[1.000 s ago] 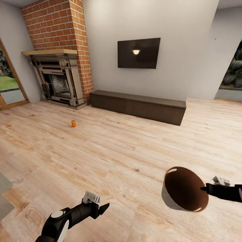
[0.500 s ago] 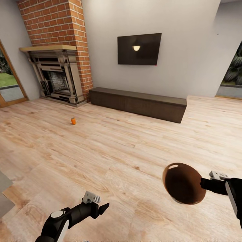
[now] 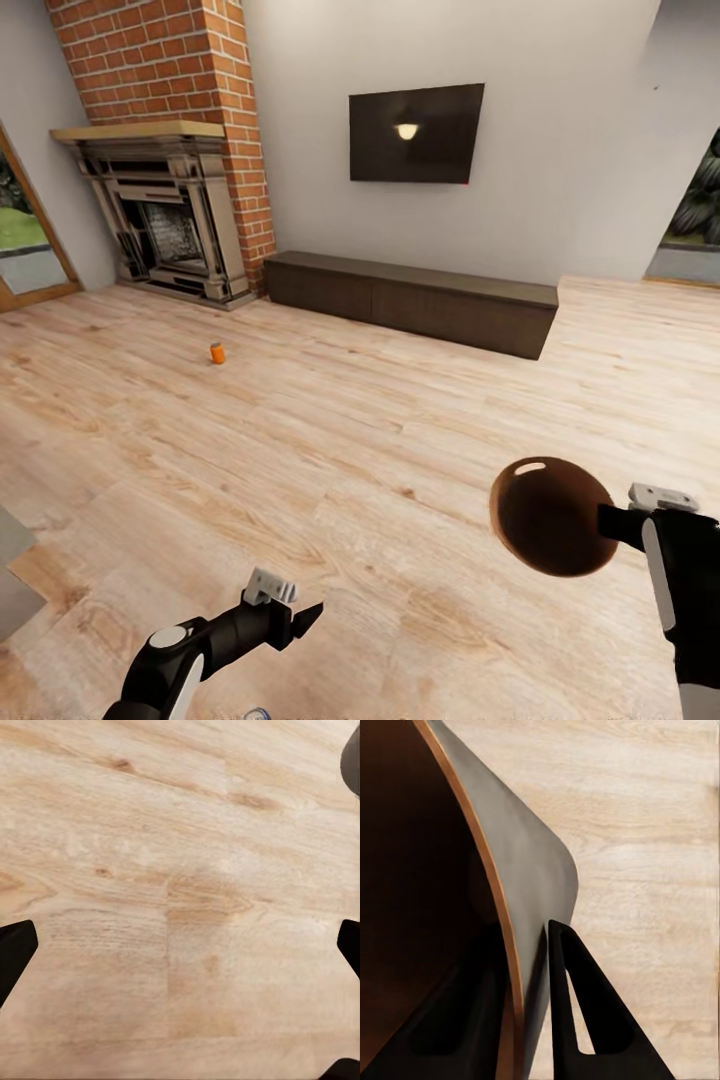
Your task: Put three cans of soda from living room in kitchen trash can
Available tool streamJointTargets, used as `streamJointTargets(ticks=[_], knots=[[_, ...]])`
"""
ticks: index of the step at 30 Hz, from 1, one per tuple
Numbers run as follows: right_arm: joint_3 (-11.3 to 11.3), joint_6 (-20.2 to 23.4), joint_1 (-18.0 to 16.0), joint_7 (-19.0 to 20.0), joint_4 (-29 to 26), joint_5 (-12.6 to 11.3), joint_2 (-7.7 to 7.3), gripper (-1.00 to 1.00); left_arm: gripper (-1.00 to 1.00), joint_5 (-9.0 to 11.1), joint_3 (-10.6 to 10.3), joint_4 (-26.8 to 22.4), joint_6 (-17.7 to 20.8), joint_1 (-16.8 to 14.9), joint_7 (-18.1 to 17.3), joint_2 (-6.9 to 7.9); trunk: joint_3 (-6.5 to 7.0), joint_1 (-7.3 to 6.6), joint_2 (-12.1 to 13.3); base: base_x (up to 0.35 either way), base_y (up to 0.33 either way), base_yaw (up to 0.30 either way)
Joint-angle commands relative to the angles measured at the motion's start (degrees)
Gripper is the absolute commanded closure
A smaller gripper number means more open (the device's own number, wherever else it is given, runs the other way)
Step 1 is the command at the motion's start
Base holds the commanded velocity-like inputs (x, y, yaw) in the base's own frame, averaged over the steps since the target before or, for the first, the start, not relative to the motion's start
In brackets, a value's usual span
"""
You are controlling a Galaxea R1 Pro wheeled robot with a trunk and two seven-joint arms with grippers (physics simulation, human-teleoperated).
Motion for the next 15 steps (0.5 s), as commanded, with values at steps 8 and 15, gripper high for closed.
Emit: streamJointTargets(ticks=[8,15], knots=[[0.52,0.03,0.37,-2.45,-1.89,2.0,3.1,1.0,-1.0,0.09,3.03,0.89,-0.04,0.01,0.33,-0.04,-0.75,0.0,0.0,0.0,0.0,0.0],[0.53,0.03,0.5,-2.63,-2.32,2.14,4.15,1.0,-1.0,-0.08,4.62,4.74,-0.13,0.01,2.13,0.04,-1.41,0.0,0.0,0.0,0.0,0.0]])
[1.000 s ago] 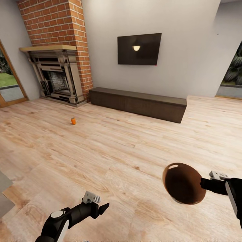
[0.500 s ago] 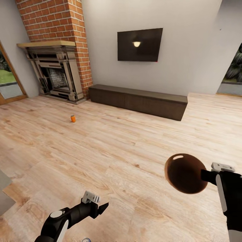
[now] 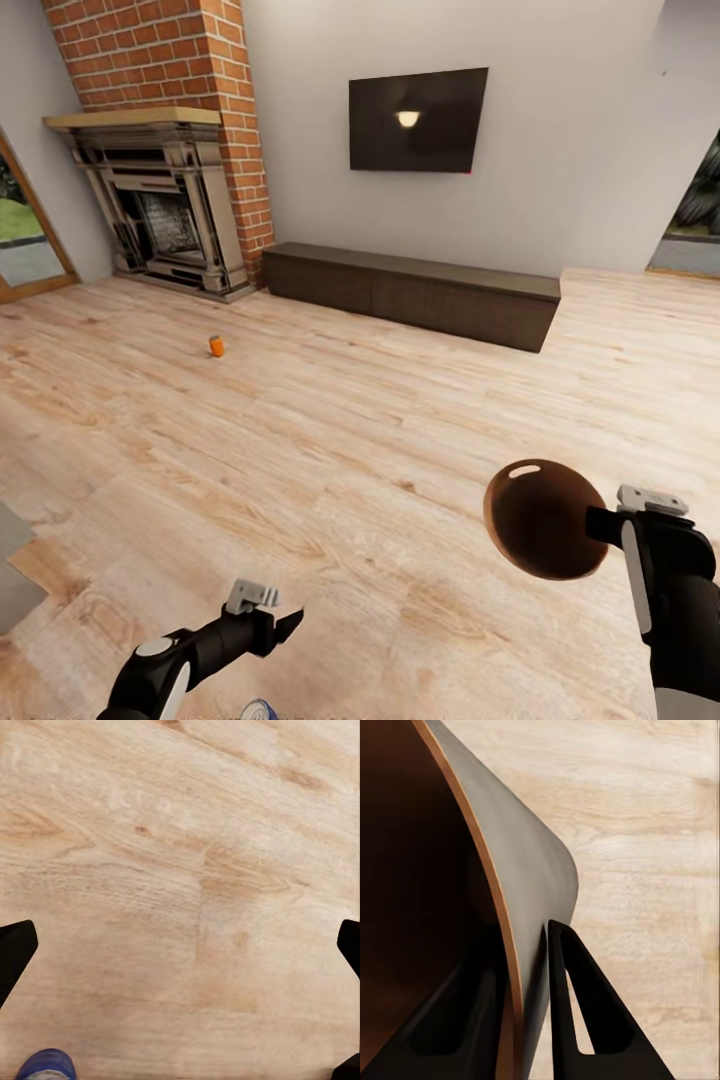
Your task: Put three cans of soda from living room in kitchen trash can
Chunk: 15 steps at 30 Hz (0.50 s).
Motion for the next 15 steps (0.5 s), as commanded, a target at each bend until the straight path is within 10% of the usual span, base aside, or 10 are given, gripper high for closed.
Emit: streamJointTargets(ticks=[1,15], knots=[[0.03,0.0,-0.02,0.29,-0.03,-1.41,0.01,1.0,-1.0,-0.06,0.02,0.1,0.0,0.0,0.05,0.06,-0.09,-0.01,0.0,0.0,0.0,0.0],[-0.05,0.0,-0.02,0.43,-1.32,-1.4,0.04,1.0,-1.0,-0.33,0.06,0.27,0.0,0.0,-0.05,0.08,-1.39,-0.01,0.0,0.0,0.0,0.0]])
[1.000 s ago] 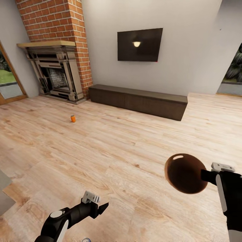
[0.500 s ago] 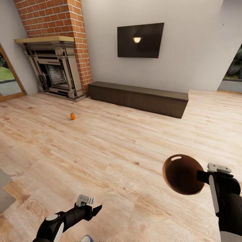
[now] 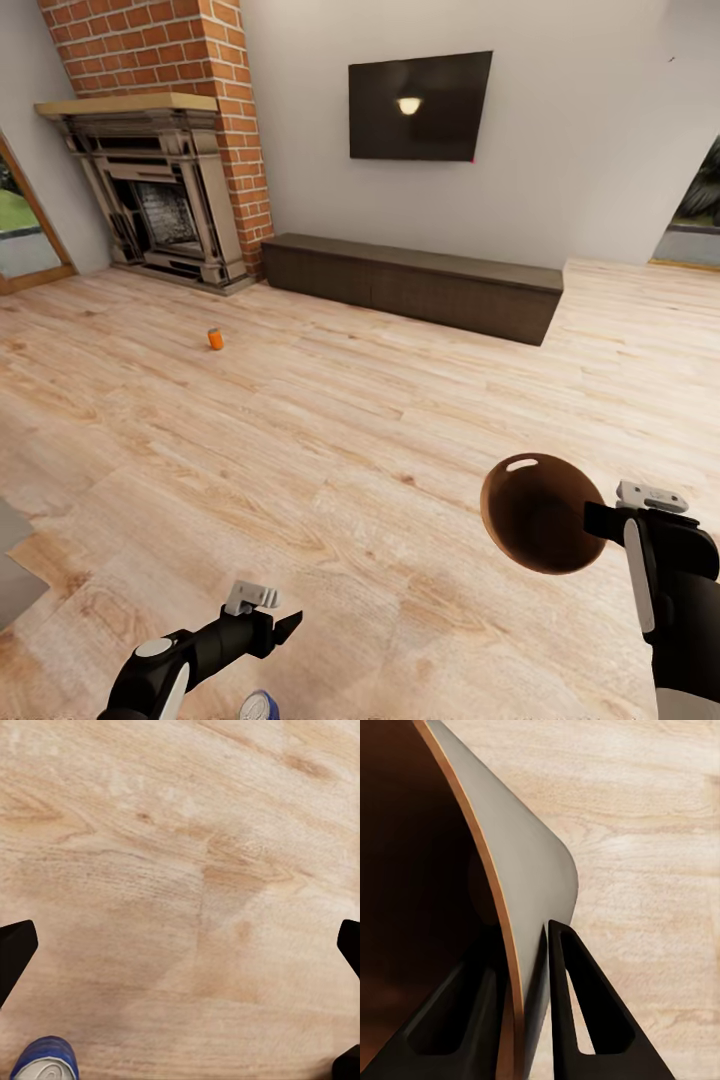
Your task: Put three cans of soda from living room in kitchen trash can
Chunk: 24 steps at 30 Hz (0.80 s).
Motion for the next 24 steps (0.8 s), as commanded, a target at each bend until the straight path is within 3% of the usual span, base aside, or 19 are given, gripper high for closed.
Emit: streamJointTargets(ticks=[1,24], knots=[[-0.01,0.01,-0.03,0.15,-0.17,0.38,0.0,1.0,-1.0,0.0,0.0,0.0,0.0,0.0,0.0,0.01,-0.09,-0.01,0.0,0.0,0.0,0.0],[-0.18,0.01,-0.03,0.22,-1.16,0.3,-0.03,1.0,-1.0,-0.04,-0.07,0.0,0.05,0.0,0.02,0.11,-1.53,-0.01,0.0,0.0,0.0,0.0]])
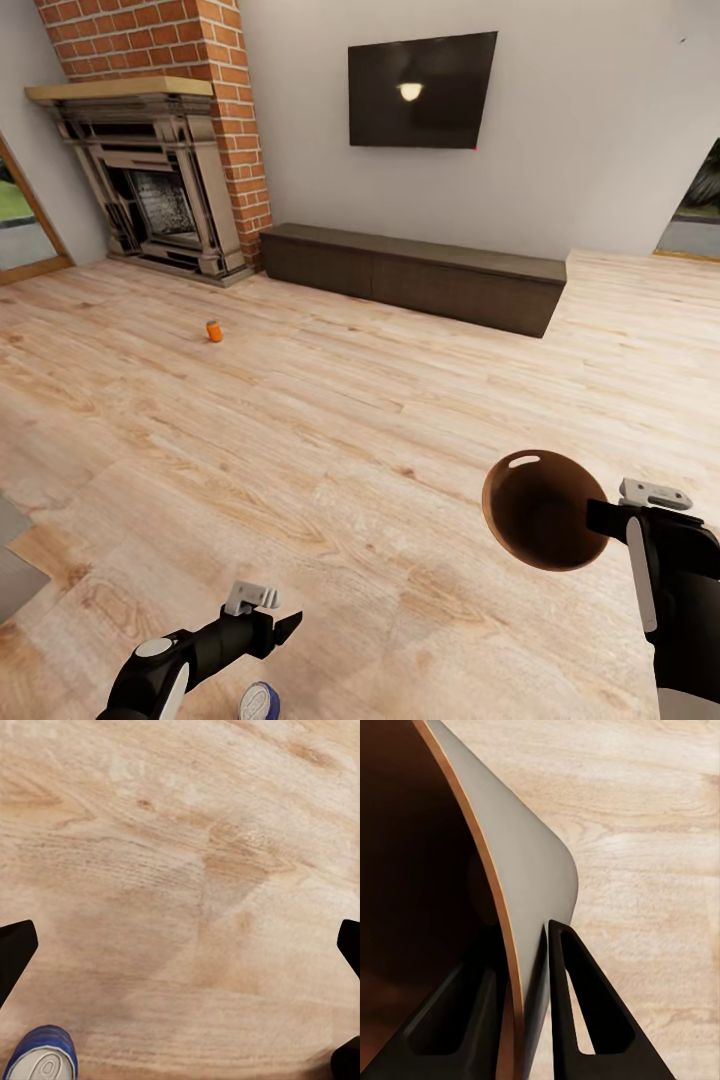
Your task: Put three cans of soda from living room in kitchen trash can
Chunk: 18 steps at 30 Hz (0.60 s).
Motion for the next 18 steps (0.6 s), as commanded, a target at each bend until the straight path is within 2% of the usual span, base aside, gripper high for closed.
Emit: streamJointTargets(ticks=[1,18], knots=[[-0.07,0.0,-0.03,0.19,-0.01,0.0,-0.03,1.0,-1.0,0.01,0.0,0.0,-0.02,0.0,0.01,-0.01,-0.06,-0.01,0.0,0.0,0.0,0.0],[-0.27,0.0,-0.03,0.25,0.06,-0.16,0.0,1.0,-1.0,0.03,-0.01,0.09,-0.05,0.0,0.07,-0.03,-1.6,-0.01,0.0,0.0,0.0,0.0]])
